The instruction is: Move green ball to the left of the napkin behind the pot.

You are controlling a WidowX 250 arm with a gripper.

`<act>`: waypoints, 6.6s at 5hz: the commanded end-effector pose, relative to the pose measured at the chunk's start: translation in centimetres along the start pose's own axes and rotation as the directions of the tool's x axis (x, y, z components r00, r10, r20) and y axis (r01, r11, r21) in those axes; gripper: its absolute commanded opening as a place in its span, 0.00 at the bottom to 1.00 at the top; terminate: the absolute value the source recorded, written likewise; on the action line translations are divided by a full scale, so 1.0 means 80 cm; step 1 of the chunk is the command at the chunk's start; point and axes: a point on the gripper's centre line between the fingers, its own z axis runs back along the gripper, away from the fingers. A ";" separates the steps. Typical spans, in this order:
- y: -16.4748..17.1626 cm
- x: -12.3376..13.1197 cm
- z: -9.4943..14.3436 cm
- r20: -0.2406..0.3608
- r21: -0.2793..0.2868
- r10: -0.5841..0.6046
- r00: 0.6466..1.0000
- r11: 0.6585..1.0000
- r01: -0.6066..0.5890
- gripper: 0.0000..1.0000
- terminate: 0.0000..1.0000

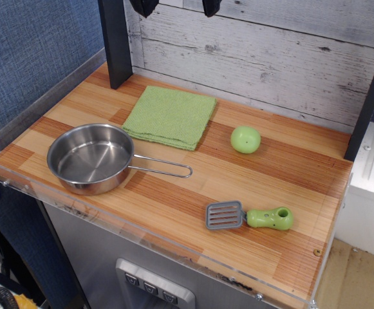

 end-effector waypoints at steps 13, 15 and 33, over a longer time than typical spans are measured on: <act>-0.042 0.059 -0.234 -0.013 0.180 0.109 0.994 0.978 -0.105 1.00 0.00; -0.033 0.074 -0.265 -0.026 0.158 0.142 0.990 0.978 -0.136 1.00 0.00; 0.231 0.049 -0.147 -0.015 0.233 0.178 0.984 0.958 -0.169 0.00 0.00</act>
